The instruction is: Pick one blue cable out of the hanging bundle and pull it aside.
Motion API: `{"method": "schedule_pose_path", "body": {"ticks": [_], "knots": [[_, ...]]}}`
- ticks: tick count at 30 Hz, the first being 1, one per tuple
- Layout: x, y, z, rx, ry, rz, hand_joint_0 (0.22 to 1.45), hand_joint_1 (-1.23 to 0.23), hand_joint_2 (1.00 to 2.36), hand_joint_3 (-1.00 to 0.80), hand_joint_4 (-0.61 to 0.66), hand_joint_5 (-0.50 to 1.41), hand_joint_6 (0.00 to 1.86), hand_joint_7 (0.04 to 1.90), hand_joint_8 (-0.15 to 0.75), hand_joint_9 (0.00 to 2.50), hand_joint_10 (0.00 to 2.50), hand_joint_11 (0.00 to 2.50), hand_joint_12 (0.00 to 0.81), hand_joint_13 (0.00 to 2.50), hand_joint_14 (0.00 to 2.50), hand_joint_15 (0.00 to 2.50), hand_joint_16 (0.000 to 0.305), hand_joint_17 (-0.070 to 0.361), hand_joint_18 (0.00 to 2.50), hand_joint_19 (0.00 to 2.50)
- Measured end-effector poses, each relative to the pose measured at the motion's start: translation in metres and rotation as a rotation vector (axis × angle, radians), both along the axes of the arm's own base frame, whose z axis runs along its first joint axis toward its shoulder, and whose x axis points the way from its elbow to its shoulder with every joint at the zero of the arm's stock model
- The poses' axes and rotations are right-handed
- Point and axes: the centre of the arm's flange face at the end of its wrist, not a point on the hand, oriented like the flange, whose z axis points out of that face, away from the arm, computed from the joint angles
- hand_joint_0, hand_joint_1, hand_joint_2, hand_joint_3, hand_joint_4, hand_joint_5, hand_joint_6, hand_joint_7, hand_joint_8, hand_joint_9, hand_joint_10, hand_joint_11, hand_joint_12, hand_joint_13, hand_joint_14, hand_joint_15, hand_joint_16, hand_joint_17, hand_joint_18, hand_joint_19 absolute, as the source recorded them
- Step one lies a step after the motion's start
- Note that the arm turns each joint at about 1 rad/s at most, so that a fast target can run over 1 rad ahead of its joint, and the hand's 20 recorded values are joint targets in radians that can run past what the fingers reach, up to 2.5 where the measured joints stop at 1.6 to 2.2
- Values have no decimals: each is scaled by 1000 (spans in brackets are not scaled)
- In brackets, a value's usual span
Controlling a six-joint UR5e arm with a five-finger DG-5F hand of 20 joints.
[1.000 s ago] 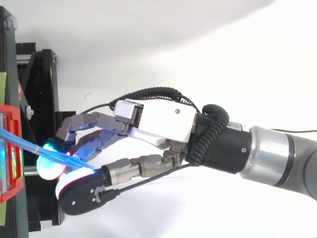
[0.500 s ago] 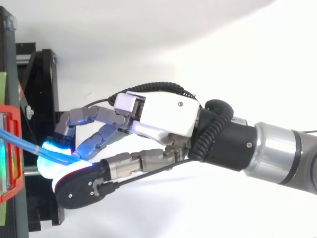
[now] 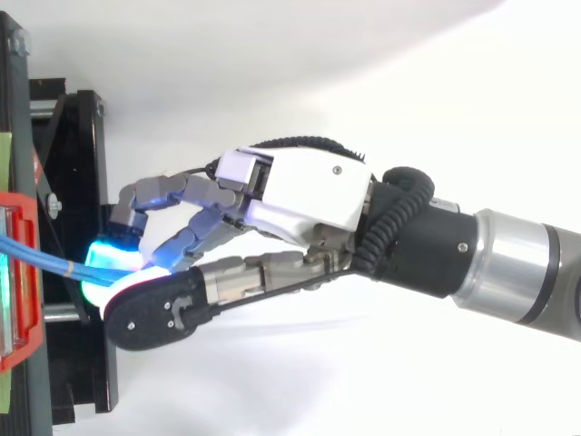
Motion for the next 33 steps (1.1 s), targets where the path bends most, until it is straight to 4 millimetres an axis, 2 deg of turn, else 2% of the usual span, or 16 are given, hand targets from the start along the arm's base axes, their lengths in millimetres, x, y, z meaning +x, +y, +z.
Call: {"method": "schedule_pose_path", "body": {"ticks": [8, 9, 18, 26, 28, 33], "knots": [[0, -12, 13, 9, 36, -16, 598, -591, 1009, -399, 189, -121, 565, 1133, 247, 1006, 23, 795, 267, 866, 20, 510, 44, 98, 568, 369], [-1, -13, 15, 8, 48, -17, 605, -592, 1011, -381, 186, -126, 605, 1064, 243, 1008, 20, 789, 267, 864, 22, 509, 44, 98, 568, 365], [-3, -14, 28, 3, 86, -17, 607, -596, 1016, -318, 181, -168, 747, 847, 247, 941, 20, 796, 275, 845, 22, 515, 45, 102, 557, 371], [-2, -13, 36, 2, 80, -15, 589, -601, 1012, -369, 191, -174, 765, 809, 251, 928, 22, 777, 276, 843, 21, 510, 46, 103, 557, 378], [-2, -12, 37, 2, 78, -13, 591, -599, 1013, -356, 183, -178, 802, 754, 252, 926, 21, 776, 273, 842, 20, 508, 46, 103, 557, 371], [0, -10, 42, 3, 69, -11, 609, -590, 1020, -239, 152, -194, 853, 778, 254, 846, 21, 759, 282, 826, 22, 506, 46, 104, 555, 380]]}}
